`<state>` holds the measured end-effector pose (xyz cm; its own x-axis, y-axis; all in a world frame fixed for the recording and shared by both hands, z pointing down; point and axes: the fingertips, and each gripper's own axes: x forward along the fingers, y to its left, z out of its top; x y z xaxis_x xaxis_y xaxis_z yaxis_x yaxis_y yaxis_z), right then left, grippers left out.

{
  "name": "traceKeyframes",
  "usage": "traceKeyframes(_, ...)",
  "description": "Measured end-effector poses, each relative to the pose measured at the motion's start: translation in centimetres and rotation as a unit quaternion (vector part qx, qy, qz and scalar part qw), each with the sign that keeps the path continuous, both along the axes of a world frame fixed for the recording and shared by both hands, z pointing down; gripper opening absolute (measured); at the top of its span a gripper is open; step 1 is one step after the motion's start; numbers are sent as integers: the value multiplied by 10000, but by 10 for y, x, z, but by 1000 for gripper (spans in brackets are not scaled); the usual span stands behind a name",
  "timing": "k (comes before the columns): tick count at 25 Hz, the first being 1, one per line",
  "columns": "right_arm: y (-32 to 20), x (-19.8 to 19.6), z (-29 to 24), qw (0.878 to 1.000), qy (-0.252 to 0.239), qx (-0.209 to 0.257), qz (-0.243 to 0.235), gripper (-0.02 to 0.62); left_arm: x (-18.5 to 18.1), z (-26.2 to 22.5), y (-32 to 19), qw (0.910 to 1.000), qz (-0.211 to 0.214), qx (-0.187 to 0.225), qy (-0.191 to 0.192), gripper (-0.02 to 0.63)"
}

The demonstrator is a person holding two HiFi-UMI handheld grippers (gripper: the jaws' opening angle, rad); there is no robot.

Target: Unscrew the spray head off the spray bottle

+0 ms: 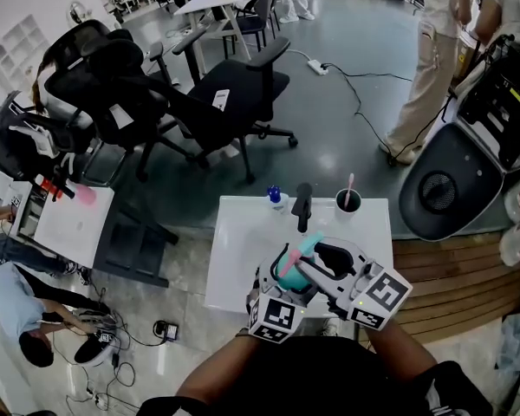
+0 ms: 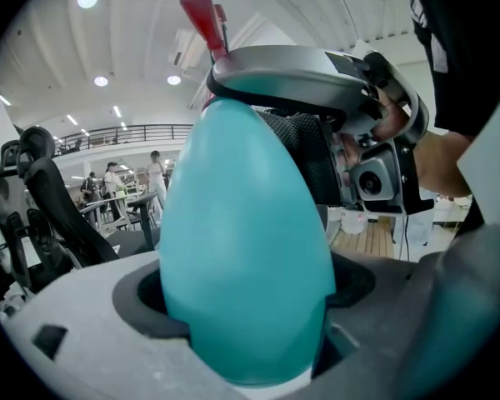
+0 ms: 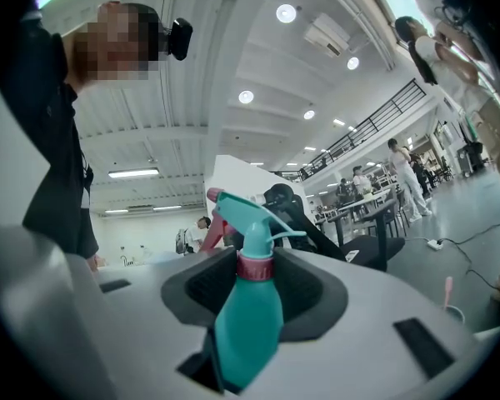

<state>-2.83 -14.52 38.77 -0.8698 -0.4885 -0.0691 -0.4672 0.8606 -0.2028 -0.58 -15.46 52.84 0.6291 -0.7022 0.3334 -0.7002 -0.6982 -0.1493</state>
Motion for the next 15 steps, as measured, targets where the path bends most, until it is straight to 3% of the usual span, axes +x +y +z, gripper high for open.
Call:
traceKeyframes(4, 2, 1, -2, 9997, 8, -10, -235, 140, 6, -3, 6, 9993, 295, -75, 213, 471)
traceKeyframes(9, 22, 3, -8, 9913, 170, 245, -1280, 138, 15, -11, 26, 9955, 908, -10, 264, 471)
traceKeyframes(13, 50, 9, -19, 9710, 98, 636, -2302, 138, 30, -24, 54, 9789, 1988, 126, 454, 471)
traceKeyframes(15, 63, 8, -23, 9609, 60, 586, -2707, 138, 31, -25, 65, 9697, 2383, 187, 499, 471)
